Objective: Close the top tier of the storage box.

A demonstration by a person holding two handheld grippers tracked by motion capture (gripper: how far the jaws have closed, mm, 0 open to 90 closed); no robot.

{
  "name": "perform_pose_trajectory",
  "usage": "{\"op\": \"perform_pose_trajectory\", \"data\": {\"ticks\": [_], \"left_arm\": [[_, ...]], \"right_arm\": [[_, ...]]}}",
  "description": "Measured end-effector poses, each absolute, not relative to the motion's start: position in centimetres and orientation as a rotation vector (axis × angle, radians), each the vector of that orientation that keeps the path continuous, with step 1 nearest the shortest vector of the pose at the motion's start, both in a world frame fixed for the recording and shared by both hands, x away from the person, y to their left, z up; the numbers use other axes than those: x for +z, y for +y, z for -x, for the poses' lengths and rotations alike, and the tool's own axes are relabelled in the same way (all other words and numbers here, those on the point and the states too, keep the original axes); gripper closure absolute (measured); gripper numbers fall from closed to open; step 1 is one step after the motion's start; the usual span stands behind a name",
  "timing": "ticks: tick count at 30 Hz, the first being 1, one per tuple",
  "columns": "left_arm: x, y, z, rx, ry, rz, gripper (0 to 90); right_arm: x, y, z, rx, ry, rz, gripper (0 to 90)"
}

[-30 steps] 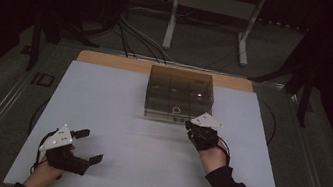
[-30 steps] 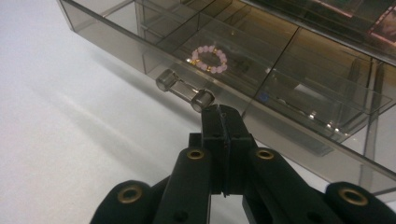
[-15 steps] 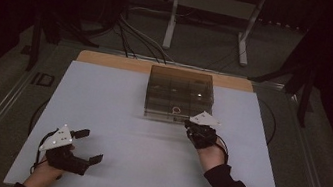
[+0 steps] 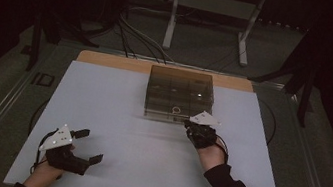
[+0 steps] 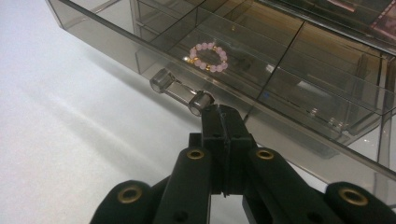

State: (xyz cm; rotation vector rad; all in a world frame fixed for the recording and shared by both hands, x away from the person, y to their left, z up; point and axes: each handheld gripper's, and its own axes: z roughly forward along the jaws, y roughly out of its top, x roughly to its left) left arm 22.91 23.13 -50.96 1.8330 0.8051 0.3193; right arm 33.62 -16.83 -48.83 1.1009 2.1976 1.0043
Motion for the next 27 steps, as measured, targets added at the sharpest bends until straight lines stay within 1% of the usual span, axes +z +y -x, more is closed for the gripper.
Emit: {"op": "perform_pose_trajectory", "data": {"ticks": [27], "left_arm": [[-50.97, 23.15, -22.92, 0.318, 0.805, -1.832, 0.0]], "right_arm": [[-48.81, -16.77, -34.09, 0.997, 2.196, -1.107, 90.0]]}}
